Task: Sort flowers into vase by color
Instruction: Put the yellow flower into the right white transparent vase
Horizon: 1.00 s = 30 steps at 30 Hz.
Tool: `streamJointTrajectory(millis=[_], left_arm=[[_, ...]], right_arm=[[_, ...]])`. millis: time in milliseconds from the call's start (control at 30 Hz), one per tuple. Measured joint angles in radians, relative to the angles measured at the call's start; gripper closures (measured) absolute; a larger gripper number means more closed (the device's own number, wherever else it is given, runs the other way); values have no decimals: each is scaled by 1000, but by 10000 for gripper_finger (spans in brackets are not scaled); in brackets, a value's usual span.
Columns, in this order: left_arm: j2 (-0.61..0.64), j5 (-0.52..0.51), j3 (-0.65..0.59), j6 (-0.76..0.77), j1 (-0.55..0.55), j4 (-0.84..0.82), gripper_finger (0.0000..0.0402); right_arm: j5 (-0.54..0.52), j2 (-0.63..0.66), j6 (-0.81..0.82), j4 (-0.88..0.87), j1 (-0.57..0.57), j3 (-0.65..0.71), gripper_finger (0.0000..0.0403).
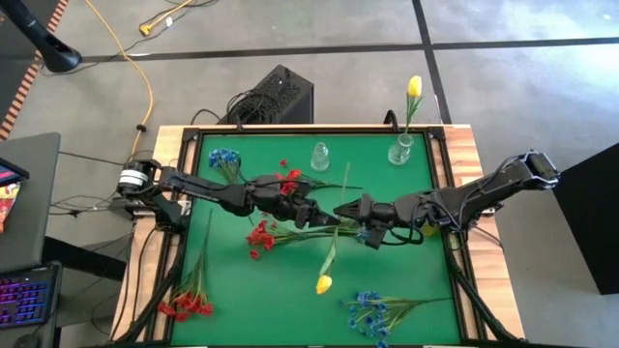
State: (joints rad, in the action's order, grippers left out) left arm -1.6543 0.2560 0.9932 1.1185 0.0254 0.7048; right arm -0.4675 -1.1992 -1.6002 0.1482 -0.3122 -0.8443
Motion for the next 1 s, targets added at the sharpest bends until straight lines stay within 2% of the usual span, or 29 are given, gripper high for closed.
streamJointTrajectory(millis=[167, 267, 533, 600, 700, 900, 1000], left_arm=[[0, -4, 0, -8, 0, -4, 400], [0, -17, 0, -32, -4, 6, 388], [0, 62, -1, -121, -64, 63, 313], [0, 76, 0, -149, -88, 83, 293], [5, 71, 2, -182, -119, 89, 270], [20, 65, 0, -299, -149, 66, 261], [60, 8, 0, -394, -152, 10, 264]], right_arm=[[-6, 0, 72, -25, 0, 0, 370], [-7, 1, 176, -30, -1, 0, 375], [-16, 15, 485, -85, -25, -2, 375], [52, 44, 591, -153, -27, 1, 375], [133, 119, 749, -253, -28, 3, 375], [122, 336, 955, -476, -17, 7, 375], [73, 493, 1013, -484, 12, 57, 375]])
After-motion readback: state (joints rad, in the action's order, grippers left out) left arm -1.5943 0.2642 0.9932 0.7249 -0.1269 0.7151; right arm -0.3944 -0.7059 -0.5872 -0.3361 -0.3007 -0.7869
